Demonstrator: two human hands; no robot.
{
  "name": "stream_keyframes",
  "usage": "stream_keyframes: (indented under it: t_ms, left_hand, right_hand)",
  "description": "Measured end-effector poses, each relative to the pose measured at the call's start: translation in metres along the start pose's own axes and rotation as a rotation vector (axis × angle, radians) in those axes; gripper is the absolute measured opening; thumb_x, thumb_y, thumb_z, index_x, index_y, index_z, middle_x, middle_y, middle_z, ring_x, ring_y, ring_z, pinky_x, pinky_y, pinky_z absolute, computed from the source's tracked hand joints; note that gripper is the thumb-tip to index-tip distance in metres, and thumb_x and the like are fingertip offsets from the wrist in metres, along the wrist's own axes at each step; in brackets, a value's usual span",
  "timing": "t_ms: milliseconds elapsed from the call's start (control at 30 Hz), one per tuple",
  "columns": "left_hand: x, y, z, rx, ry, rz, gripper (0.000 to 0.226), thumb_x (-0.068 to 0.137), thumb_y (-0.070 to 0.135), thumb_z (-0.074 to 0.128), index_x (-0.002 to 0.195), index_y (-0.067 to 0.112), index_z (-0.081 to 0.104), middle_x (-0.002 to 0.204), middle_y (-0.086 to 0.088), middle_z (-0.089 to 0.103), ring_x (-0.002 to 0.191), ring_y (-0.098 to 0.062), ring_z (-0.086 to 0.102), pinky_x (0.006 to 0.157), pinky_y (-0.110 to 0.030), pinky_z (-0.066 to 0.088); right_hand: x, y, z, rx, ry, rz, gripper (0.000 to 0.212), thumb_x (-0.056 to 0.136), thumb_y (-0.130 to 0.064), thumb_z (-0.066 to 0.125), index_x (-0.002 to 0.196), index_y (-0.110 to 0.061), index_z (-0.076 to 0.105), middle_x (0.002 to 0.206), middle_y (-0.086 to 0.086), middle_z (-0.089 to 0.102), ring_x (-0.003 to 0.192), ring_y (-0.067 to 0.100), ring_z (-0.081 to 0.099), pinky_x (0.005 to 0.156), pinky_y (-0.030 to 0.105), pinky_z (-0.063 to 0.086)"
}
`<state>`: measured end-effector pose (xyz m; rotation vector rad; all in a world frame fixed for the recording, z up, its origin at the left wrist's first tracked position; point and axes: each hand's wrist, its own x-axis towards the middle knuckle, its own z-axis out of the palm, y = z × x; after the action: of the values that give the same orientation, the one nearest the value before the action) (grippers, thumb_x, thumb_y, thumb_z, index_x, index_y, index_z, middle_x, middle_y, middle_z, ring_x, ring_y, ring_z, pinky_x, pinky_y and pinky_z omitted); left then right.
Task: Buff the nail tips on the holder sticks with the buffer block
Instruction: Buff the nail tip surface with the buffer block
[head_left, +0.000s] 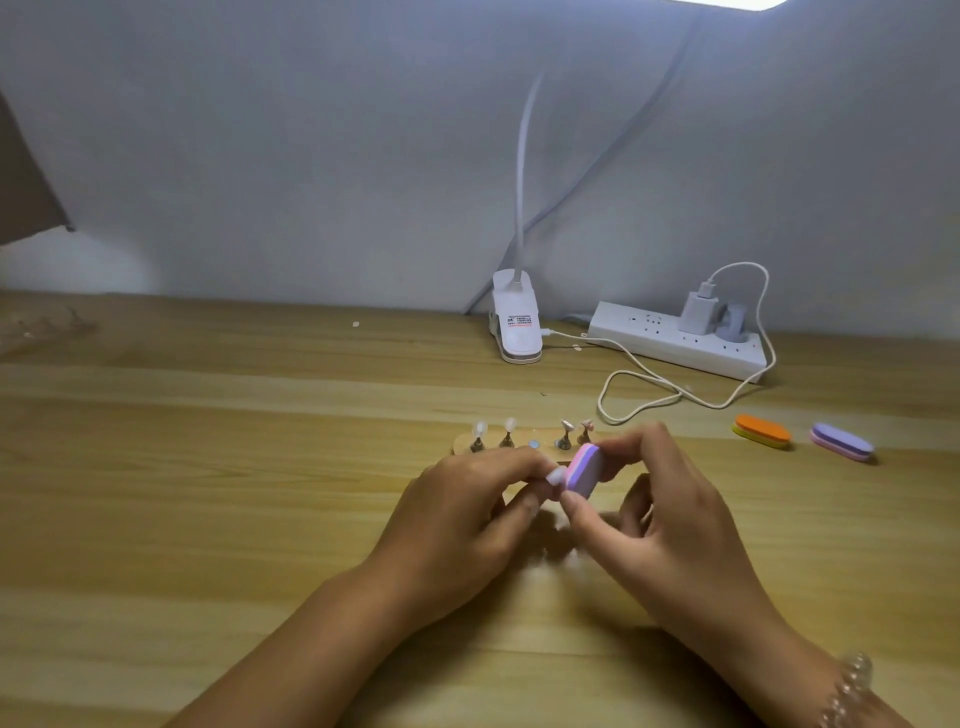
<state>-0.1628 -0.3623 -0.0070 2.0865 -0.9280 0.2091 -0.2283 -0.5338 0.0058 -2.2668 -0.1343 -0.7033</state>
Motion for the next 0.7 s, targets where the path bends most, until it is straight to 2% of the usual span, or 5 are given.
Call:
stream_keyframes:
  t_ms: [133, 300, 467, 600, 700]
  left_hand:
    - [0.0, -0.001, -0.001, -0.049, 0.011, -0.013, 0.032, 0.089, 0.045, 0.042, 0.105, 0.032, 0.066, 0.082, 0.029, 0.06, 0.055, -0.001, 0.053, 0.057, -0.029, 0.043]
    - [0.0, 0.001, 0.0, -0.042, -0.002, -0.006, 0.021, 0.095, 0.042, 0.046, 0.104, 0.034, 0.063, 0.086, 0.024, 0.064, 0.055, -0.002, 0.055, 0.057, -0.03, 0.045]
    - [0.001, -0.002, -0.001, -0.019, -0.002, -0.017, 0.024, 0.091, 0.03, 0.048, 0.106, 0.032, 0.066, 0.089, 0.025, 0.066, 0.058, -0.002, 0.05, 0.058, -0.028, 0.04]
    - [0.0, 0.0, 0.0, 0.018, -0.008, 0.009, 0.025, 0.09, 0.042, 0.043, 0.107, 0.036, 0.06, 0.086, 0.027, 0.06, 0.061, 0.0, 0.049, 0.059, -0.028, 0.039]
    - [-0.001, -0.001, 0.001, 0.024, -0.015, 0.016, 0.026, 0.089, 0.044, 0.041, 0.109, 0.038, 0.056, 0.086, 0.03, 0.058, 0.061, 0.001, 0.048, 0.059, -0.028, 0.039]
  right_hand:
    - [-0.004, -0.006, 0.004, 0.002, -0.072, -0.036, 0.032, 0.074, -0.037, 0.073, 0.096, -0.03, 0.051, 0.096, -0.017, 0.06, 0.055, 0.014, 0.057, 0.052, 0.027, 0.046]
    - [0.001, 0.002, -0.001, 0.093, 0.054, 0.084, 0.03, 0.076, -0.035, 0.073, 0.097, -0.03, 0.052, 0.095, -0.014, 0.063, 0.051, 0.018, 0.054, 0.054, 0.027, 0.042]
    - [-0.005, -0.009, 0.004, 0.048, -0.107, -0.054, 0.032, 0.073, -0.041, 0.07, 0.097, -0.03, 0.052, 0.096, -0.016, 0.061, 0.05, 0.015, 0.054, 0.048, 0.024, 0.044]
    - [0.0, -0.001, 0.0, 0.099, -0.02, 0.069, 0.029, 0.077, -0.029, 0.076, 0.097, -0.028, 0.056, 0.098, -0.018, 0.063, 0.049, 0.017, 0.054, 0.052, 0.022, 0.04]
    - [-0.001, -0.003, 0.001, 0.09, -0.034, 0.043, 0.027, 0.079, -0.027, 0.075, 0.098, -0.026, 0.056, 0.096, -0.015, 0.063, 0.05, 0.016, 0.054, 0.052, 0.021, 0.04]
